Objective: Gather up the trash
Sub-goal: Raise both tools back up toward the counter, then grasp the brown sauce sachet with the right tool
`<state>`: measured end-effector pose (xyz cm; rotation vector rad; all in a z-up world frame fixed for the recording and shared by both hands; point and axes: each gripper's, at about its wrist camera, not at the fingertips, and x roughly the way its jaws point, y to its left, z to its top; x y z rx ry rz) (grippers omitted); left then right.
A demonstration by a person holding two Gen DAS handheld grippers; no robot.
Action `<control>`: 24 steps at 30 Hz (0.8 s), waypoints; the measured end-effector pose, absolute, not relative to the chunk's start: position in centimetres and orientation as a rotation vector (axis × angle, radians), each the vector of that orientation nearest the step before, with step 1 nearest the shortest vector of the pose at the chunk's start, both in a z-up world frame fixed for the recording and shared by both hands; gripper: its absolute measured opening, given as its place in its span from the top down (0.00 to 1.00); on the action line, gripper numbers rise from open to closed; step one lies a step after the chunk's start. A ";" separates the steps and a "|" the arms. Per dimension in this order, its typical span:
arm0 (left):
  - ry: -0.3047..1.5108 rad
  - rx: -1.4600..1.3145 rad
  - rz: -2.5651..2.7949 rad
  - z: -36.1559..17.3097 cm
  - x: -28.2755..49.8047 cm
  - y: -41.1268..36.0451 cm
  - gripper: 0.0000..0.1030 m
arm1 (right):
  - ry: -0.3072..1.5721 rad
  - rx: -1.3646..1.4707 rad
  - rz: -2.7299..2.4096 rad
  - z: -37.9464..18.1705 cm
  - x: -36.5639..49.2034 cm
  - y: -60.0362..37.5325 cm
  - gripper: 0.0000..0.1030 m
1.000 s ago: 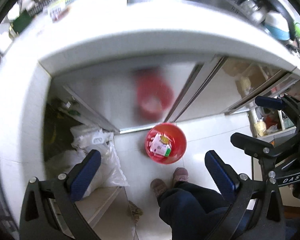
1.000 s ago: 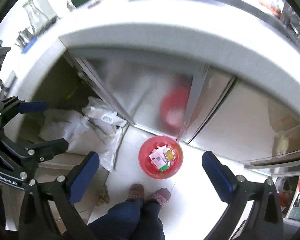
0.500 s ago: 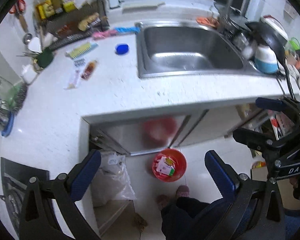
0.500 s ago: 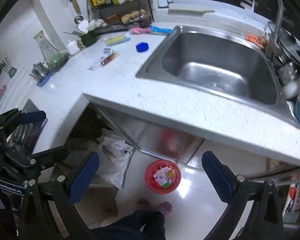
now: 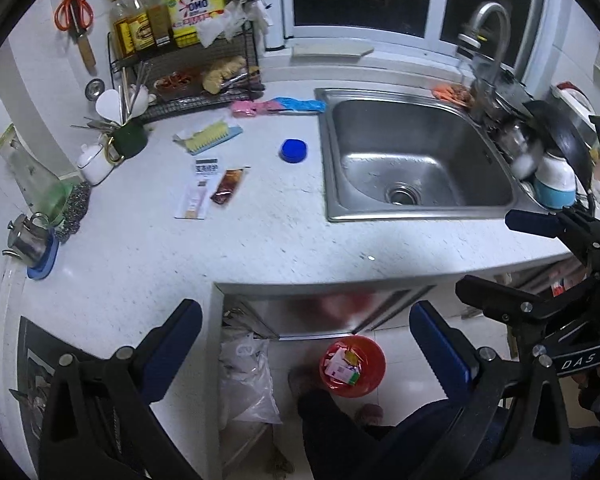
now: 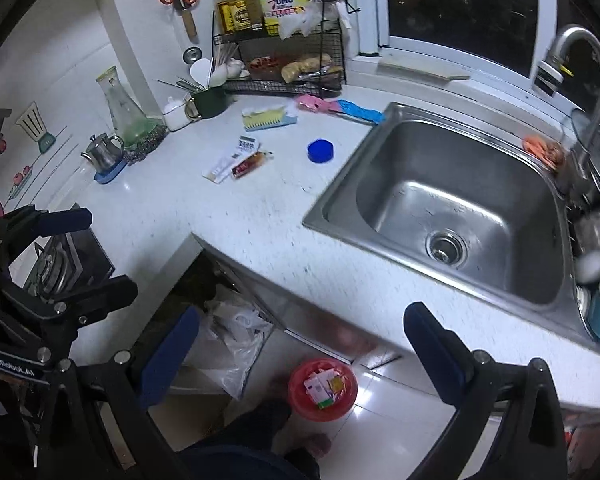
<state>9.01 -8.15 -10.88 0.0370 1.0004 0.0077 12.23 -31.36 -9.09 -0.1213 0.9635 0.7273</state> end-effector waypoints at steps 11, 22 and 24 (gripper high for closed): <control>1.027 0.051 0.002 -10.9 17.7 -0.7 0.00 | 0.985 -0.134 0.751 -9.0 19.5 -25.1 0.00; 1.107 0.037 -0.013 -13.7 25.8 7.1 0.00 | 1.066 -0.092 0.743 -10.2 26.4 -17.4 0.00; 1.123 0.024 -0.010 -14.6 26.6 8.3 0.00 | 1.096 -0.087 0.751 -10.9 27.4 -16.0 0.00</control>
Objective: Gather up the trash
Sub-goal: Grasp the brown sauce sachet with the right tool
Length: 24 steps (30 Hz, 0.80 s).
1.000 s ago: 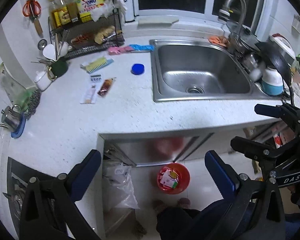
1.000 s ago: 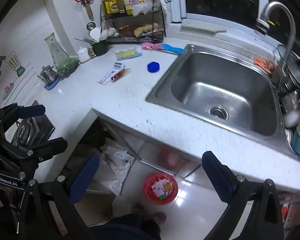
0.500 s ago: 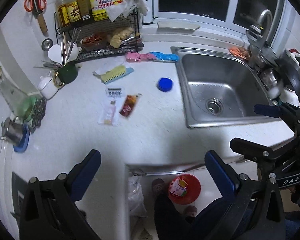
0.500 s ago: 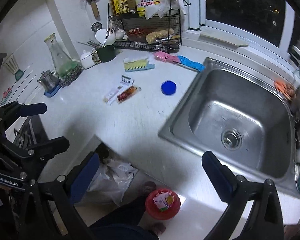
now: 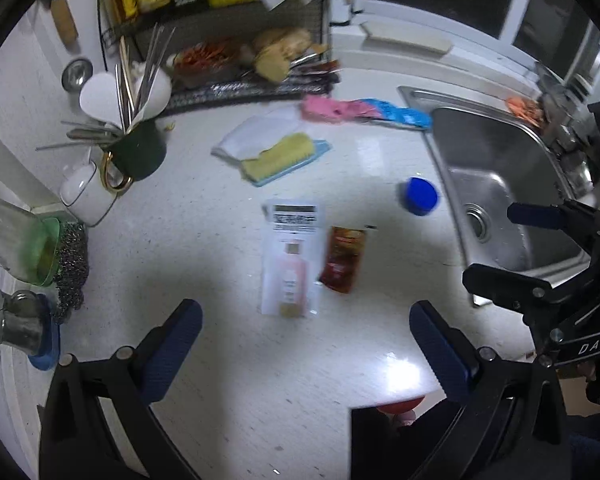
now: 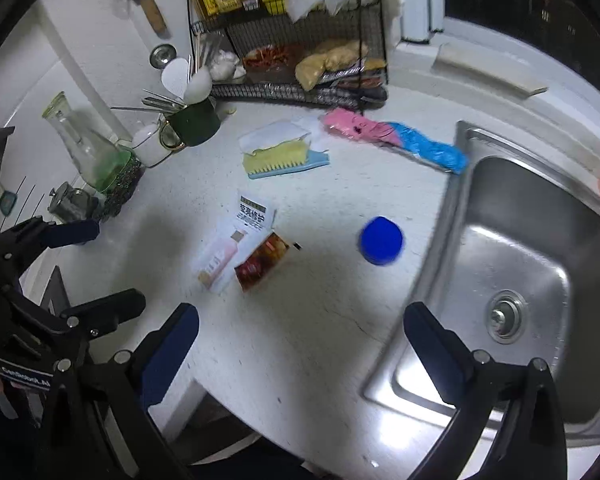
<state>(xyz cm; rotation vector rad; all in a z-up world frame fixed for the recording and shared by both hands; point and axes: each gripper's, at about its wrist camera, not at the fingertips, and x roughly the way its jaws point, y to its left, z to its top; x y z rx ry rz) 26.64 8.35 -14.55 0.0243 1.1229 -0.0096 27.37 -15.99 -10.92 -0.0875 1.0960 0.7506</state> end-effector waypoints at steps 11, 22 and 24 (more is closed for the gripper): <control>1.220 0.002 -0.004 -20.2 30.6 14.4 0.00 | 1.246 -0.134 0.768 -16.8 30.3 -8.8 0.01; 1.260 -0.029 -0.051 -23.1 31.9 16.1 0.00 | 1.291 -0.140 0.735 -18.8 31.2 -6.4 0.08; 1.263 -0.033 -0.046 -23.3 31.9 16.4 0.00 | 1.288 -0.145 0.735 -18.6 31.2 -6.2 0.16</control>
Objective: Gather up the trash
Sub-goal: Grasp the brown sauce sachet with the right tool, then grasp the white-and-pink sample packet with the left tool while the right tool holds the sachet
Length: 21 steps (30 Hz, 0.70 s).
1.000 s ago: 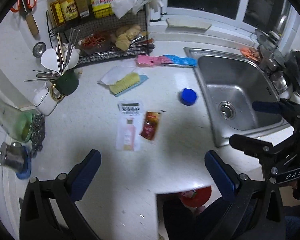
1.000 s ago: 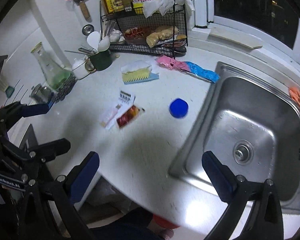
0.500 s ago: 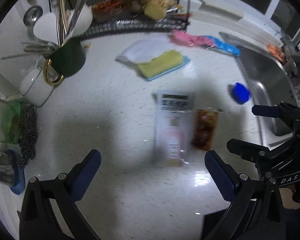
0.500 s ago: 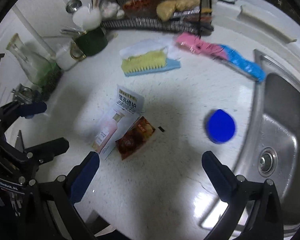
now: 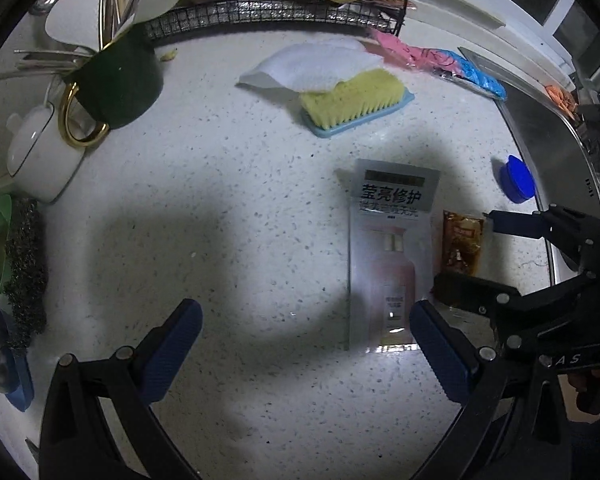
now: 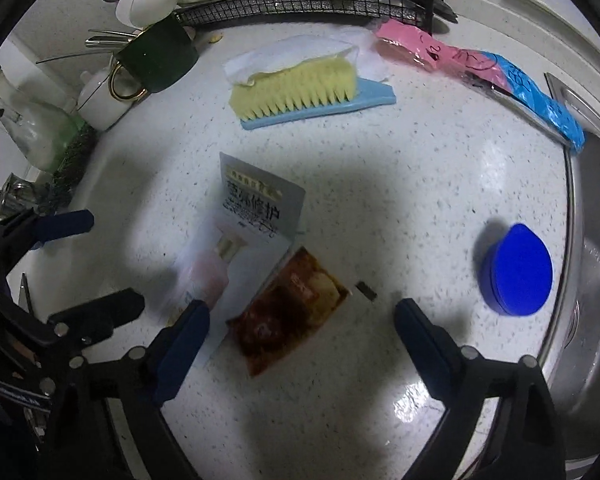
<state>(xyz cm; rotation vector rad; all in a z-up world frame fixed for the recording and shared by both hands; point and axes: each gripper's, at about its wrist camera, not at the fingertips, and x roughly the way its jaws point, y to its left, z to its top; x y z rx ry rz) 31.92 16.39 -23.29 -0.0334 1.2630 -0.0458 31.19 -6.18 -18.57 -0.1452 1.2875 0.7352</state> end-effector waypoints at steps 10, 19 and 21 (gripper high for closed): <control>1.260 -0.026 -0.066 -22.7 31.6 15.7 0.00 | 1.208 -0.285 0.779 -17.2 29.0 -5.6 0.82; 1.220 0.128 -0.224 -21.3 35.3 13.4 0.00 | 1.271 -0.176 0.772 -16.0 31.4 -10.3 0.89; 1.220 0.186 -0.239 -21.5 36.8 12.9 0.00 | 1.268 -0.176 0.765 -15.9 31.7 -11.3 0.89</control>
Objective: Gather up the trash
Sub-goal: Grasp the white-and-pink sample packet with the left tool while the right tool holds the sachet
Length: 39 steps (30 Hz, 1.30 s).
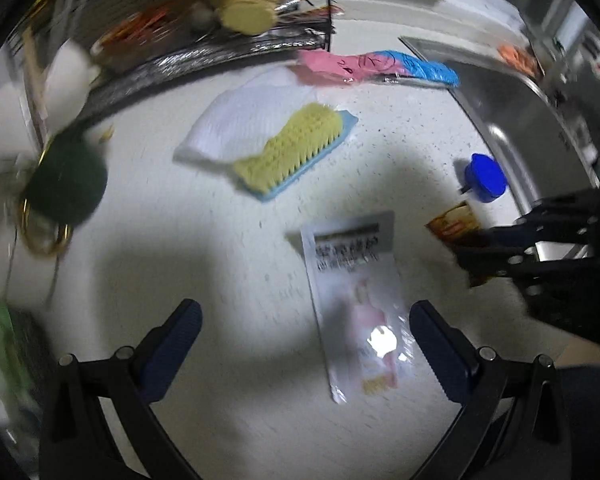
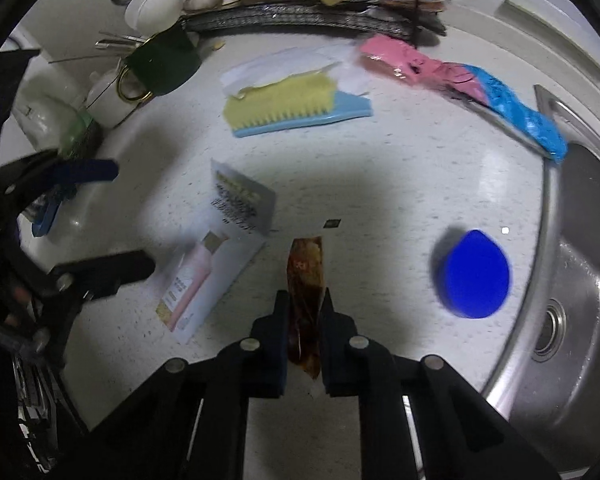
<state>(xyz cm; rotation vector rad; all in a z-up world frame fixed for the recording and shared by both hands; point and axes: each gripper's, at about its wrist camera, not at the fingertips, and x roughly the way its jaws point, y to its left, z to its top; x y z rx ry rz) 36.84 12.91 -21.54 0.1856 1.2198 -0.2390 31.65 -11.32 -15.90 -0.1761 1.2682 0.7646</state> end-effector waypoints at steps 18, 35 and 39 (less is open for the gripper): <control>1.271 0.377 -0.498 -24.6 44.0 10.7 0.00 | 1.322 -0.138 0.783 -15.9 34.7 -11.3 0.89; 1.280 0.375 -0.497 -24.8 41.2 9.1 0.48 | 1.351 -0.097 0.765 -16.0 35.5 -11.7 0.89; 1.287 0.357 -0.498 -24.6 39.6 9.0 0.80 | 1.347 -0.093 0.757 -15.9 35.2 -11.7 0.89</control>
